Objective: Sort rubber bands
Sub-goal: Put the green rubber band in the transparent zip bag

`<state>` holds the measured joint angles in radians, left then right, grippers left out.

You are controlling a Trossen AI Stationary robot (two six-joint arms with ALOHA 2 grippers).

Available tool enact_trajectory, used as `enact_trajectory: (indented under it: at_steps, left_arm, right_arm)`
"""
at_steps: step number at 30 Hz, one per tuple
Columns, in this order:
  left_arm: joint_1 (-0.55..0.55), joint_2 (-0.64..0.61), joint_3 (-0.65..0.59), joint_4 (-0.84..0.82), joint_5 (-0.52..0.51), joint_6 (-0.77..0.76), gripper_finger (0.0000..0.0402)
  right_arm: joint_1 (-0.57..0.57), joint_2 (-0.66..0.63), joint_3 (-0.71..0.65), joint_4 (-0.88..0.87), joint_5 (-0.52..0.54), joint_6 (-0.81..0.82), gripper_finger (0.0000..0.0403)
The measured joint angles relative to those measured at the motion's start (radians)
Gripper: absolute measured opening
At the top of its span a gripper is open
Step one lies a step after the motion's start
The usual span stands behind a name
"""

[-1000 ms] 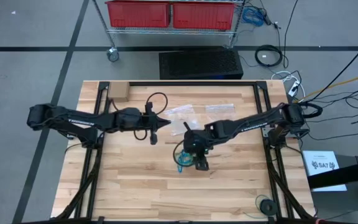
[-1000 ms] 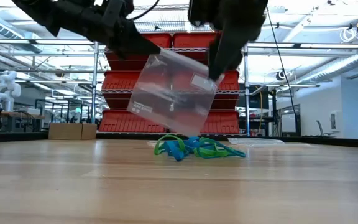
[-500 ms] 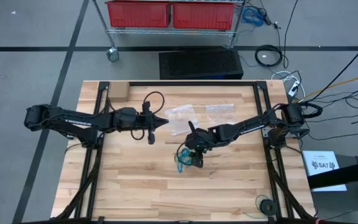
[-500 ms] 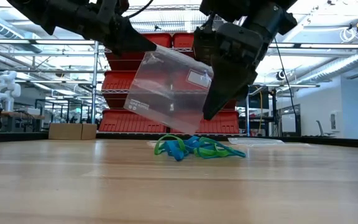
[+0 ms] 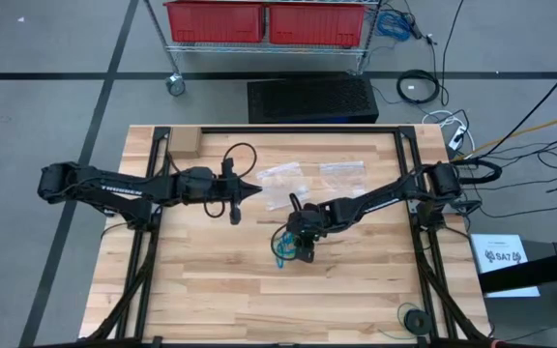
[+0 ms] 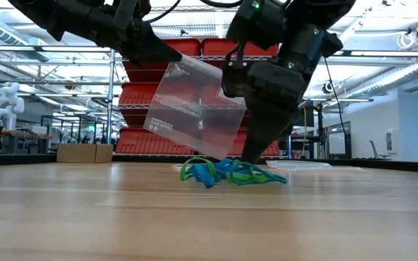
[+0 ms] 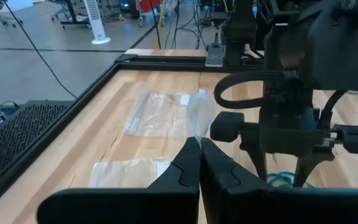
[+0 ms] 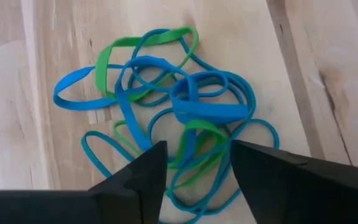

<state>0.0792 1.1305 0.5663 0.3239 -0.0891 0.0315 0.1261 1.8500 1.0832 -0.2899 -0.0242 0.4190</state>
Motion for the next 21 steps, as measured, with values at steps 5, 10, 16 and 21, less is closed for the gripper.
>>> enact_trajectory:
  at_steps: [5,10,16,21]
  left_arm:
    - [0.000,0.000,0.000,-0.001,0.000,0.000,0.0000]
    - [0.000,0.000,0.000,-0.001,0.000,0.000,0.0000]
    - [0.000,0.000,0.000,-0.001,0.000,-0.001,0.0000]
    - [0.000,0.000,0.000,-0.003,0.000,-0.002,0.0000]
  right_arm:
    - [0.000,0.000,0.000,0.006,-0.003,0.011,0.0113]
    - [0.001,0.000,0.000,0.006,-0.007,0.010,0.0034]
    - [0.011,-0.009,0.000,-0.002,-0.008,0.007,0.0007]
    - [0.013,-0.062,0.000,-0.008,-0.008,0.007,0.0002]
